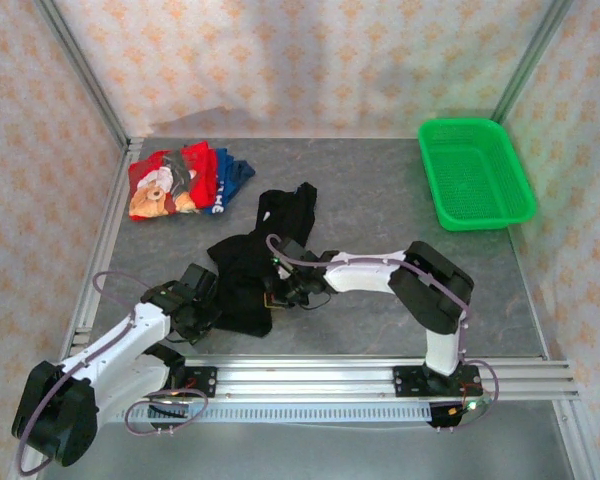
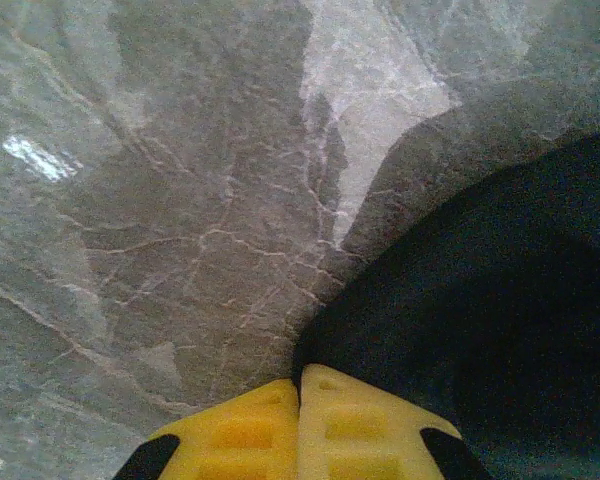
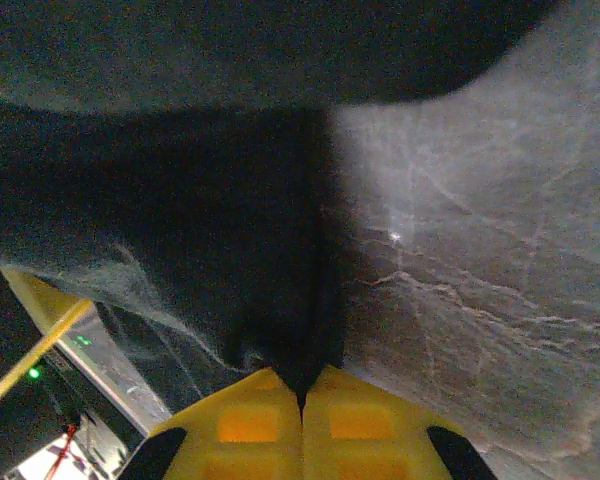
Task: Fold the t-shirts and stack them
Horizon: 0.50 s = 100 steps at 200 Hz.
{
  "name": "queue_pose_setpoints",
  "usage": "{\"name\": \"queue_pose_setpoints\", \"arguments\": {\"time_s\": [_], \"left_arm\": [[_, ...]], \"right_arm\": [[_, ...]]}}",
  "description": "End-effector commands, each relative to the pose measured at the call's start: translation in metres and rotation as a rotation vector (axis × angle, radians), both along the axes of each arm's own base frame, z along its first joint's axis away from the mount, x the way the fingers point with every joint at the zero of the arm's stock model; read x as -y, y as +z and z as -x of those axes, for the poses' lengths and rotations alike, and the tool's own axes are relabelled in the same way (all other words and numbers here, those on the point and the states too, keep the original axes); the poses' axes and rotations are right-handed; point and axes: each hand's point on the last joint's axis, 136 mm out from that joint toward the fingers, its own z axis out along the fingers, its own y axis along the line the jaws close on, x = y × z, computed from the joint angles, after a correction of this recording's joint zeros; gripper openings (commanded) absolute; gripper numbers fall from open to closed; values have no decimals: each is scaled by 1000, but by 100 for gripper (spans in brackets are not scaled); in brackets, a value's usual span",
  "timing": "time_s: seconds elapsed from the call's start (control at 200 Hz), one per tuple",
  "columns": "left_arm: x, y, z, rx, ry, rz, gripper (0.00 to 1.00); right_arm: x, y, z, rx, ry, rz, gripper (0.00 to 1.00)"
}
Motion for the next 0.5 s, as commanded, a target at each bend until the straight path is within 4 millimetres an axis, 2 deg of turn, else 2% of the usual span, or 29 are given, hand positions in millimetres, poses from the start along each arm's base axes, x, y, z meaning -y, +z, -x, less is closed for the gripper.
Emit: {"name": "queue_pose_setpoints", "arguments": {"time_s": [0.0, 0.09, 0.17, 0.38, 0.495], "left_arm": [[-13, -7, -14, 66, 31, -82, 2], [-15, -6, -19, 78, 33, -100, 1], [-17, -6, -22, 77, 34, -117, 0], [-19, 12, -40, 123, 13, -149, 0], [-21, 26, -48, 151, 2, -167, 0]], "right_arm": [[19, 55, -34, 134, -113, -17, 0], [49, 79, -42, 172, -163, 12, 0], [80, 91, -45, 184, -220, 40, 0], [151, 104, -43, 184, -371, 77, 0], [193, 101, -42, 193, -464, 145, 0]]}}
